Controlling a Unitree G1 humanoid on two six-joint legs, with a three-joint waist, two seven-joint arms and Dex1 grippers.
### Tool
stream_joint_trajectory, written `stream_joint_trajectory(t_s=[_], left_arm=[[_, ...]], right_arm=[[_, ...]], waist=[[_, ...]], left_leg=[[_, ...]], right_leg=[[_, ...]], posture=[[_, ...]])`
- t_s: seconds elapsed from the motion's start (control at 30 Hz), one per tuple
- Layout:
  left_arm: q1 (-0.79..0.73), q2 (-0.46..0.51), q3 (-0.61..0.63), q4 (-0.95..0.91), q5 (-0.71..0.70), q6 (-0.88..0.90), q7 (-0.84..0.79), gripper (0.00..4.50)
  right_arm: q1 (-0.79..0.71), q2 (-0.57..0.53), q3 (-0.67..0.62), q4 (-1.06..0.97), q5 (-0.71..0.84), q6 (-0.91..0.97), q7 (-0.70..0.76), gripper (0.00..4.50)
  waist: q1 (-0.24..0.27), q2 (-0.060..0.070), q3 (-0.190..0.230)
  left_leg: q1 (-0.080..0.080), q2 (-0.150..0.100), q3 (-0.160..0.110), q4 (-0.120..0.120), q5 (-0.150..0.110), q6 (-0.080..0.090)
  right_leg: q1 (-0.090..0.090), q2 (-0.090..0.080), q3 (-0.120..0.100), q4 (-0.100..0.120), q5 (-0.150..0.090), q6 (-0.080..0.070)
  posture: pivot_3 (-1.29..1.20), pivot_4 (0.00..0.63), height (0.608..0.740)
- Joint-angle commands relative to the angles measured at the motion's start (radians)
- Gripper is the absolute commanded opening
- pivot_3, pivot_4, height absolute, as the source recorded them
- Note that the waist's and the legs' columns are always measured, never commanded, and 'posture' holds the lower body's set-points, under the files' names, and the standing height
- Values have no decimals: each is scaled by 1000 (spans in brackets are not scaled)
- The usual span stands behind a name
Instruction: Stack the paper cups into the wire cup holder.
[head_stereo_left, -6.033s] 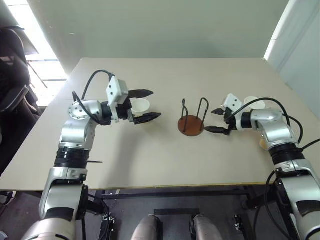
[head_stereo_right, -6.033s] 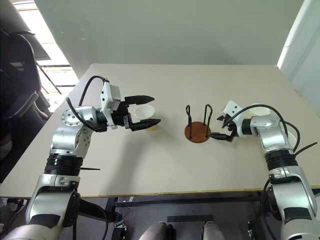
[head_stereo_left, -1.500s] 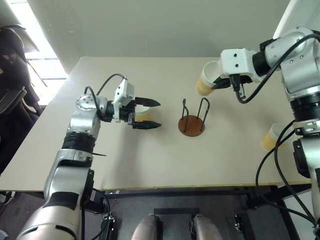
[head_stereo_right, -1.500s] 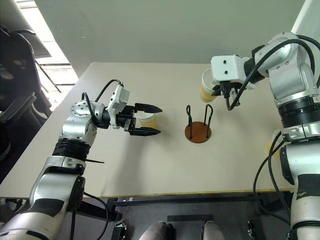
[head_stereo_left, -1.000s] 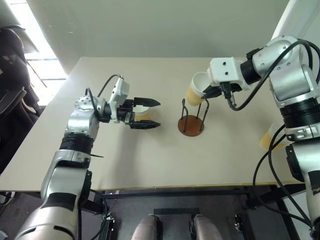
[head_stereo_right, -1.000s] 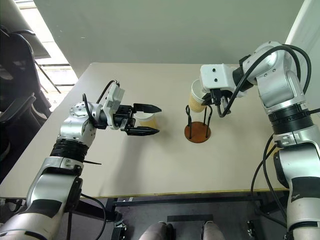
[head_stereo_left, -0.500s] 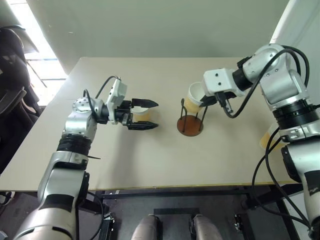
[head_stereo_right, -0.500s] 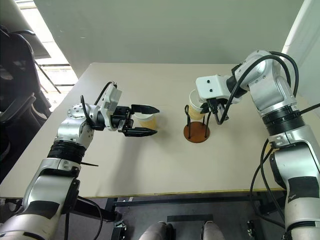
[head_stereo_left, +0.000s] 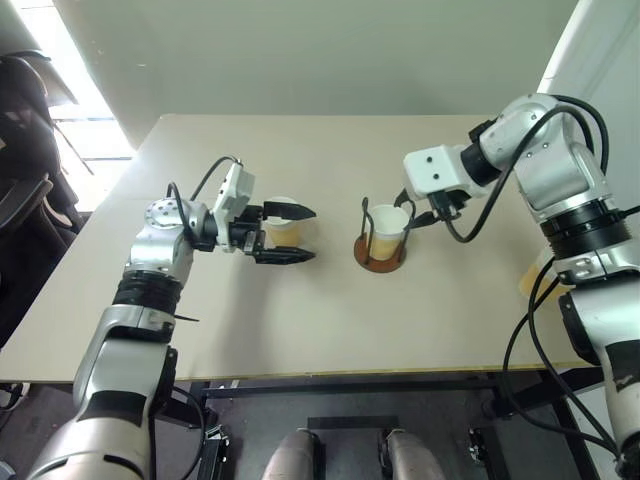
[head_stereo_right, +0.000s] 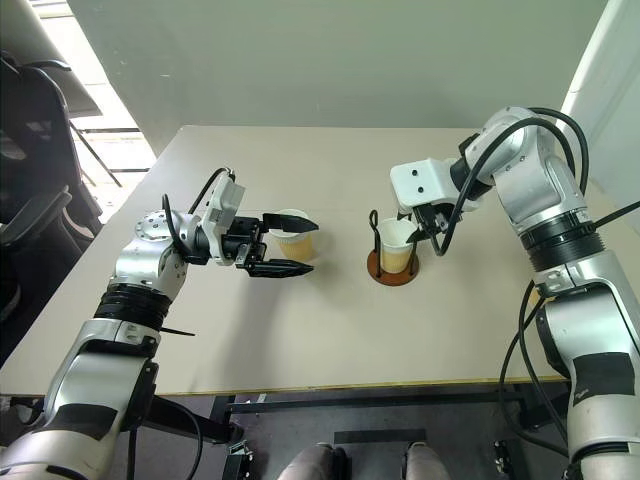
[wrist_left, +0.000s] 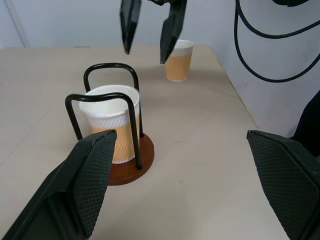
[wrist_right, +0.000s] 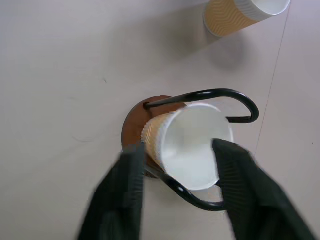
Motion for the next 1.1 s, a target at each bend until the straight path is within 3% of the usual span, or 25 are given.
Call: stream_joint_trajectory(t_s=[0.03,0.27,0.57,0.87,0.97,1.1], left_arm=[[-8,4,29,-22,-1,-4,-42,4500],[-22,2,45,-3,51,2,-1,4500],[-12,38,27,-16,201,-67,60,4500],[-70,38,40,32,275,-51,159,4500],[-86,39,37,47,306,-41,194,4500],[-110,50,1,94,372,-154,174,4500]], right_arm=[[-11,6,-12,-9,-4,-13,-26,2585],[-21,8,-56,-14,17,18,-79,2585],[23,-30,-185,-147,119,187,-165,2585],[122,-29,-322,-248,326,394,-185,2585],[144,-41,-328,-276,362,408,-177,2585],[179,-58,-321,-278,366,377,-192,2585]], waist=[[0,0,0],[0,0,0],[0,0,0],[-1,0,0],[-1,0,0],[0,0,0]], left_leg=[[0,0,0,0,0,0],[0,0,0,0,0,0],[0,0,0,-1,0,0],[0,0,0,0,2,0],[0,0,0,0,2,-1],[0,0,0,0,2,-1]], right_leg=[[0,0,0,0,0,0],[0,0,0,0,0,0],[0,0,0,-1,0,0],[0,0,0,0,0,0],[0,0,1,0,0,0],[0,0,1,0,0,0]], posture=[[0,150,740],[0,150,740],[0,150,740],[0,150,740],[0,150,740],[0,150,740]])
